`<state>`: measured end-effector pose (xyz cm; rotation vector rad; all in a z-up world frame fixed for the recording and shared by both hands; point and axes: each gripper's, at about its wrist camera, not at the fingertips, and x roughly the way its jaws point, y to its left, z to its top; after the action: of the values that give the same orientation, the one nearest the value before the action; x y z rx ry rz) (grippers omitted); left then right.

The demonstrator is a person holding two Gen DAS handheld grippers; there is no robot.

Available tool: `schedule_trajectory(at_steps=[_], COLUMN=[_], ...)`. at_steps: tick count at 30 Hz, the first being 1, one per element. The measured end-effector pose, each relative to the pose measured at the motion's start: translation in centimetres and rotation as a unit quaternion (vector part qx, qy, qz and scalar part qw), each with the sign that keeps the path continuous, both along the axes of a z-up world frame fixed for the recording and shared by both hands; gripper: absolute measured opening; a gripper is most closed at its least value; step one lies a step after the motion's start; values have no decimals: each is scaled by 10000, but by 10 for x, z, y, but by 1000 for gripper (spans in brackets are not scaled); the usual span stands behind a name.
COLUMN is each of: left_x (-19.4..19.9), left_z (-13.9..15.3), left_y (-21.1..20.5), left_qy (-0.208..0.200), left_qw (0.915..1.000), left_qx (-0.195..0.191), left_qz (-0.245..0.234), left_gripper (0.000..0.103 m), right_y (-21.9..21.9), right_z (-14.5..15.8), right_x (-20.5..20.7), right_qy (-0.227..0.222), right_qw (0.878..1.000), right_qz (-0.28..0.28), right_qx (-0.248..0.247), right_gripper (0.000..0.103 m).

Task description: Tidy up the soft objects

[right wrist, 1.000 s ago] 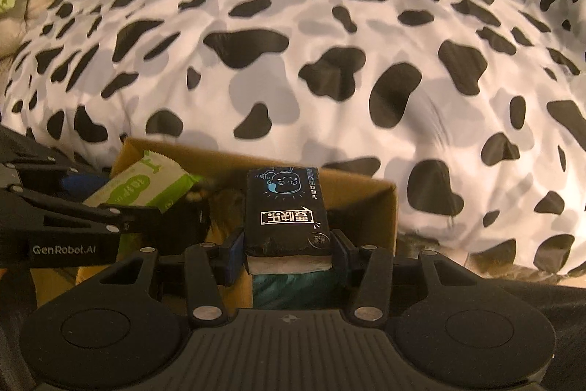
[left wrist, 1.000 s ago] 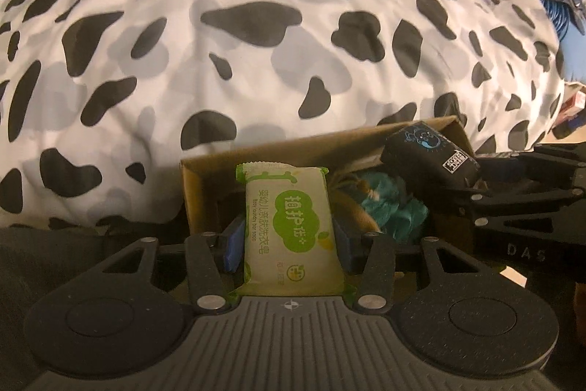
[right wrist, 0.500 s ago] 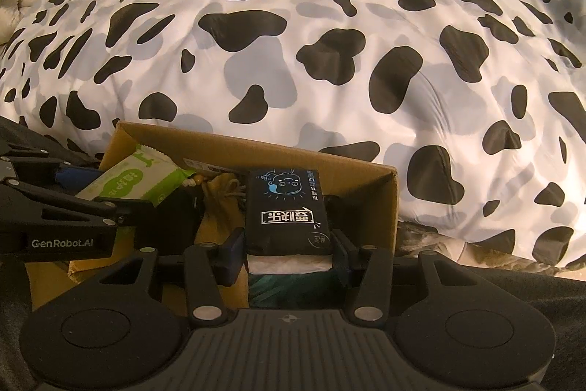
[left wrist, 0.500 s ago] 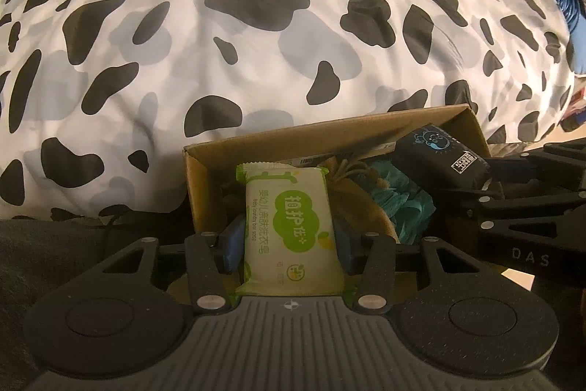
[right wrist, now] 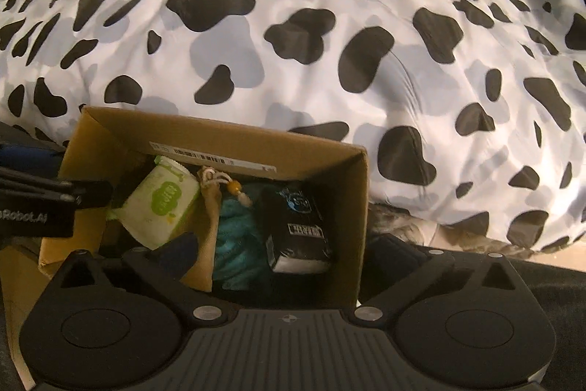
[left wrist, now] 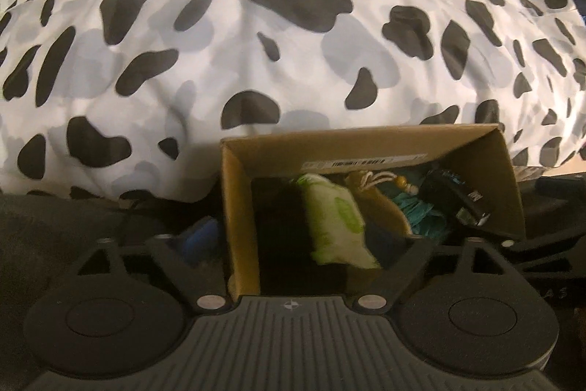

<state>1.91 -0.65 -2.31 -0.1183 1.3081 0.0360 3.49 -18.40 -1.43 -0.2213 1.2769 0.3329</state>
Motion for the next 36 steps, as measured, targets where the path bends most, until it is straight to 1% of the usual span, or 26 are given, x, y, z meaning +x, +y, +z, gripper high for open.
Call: schedule_trajectory(at_steps=[2, 9, 14, 20, 26, 36], left_x=[-3, -12, -11, -9, -8, -8], left_z=[-1, -3, -4, -6, -7, -7], left_y=[1, 0, 3, 7, 6, 5], left_qy=[93, 214, 265, 324, 399, 395], left_qw=[10000, 9997, 9994, 9988, 9985, 9988], left_qx=[-12, -28, 46, 15, 51, 7], left_qz=[34, 95, 226, 368, 360, 281], left_gripper=[103, 103, 103, 103, 103, 103], right_y=[-3, -4, -3, -2, -2, -2], right_z=[1, -2, -4, -4, -4, -4], right_x=[-2, -9, -9, -9, -9, -9], right_qy=[35, 233, 277, 291, 281, 279], right_qw=[9999, 9993, 9991, 9991, 9991, 9991], right_qz=[-100, -240, -243, -253, -257, -251], right_qx=[-39, -169, -207, -185, -174, -178], right_gripper=[103, 103, 103, 103, 103, 103])
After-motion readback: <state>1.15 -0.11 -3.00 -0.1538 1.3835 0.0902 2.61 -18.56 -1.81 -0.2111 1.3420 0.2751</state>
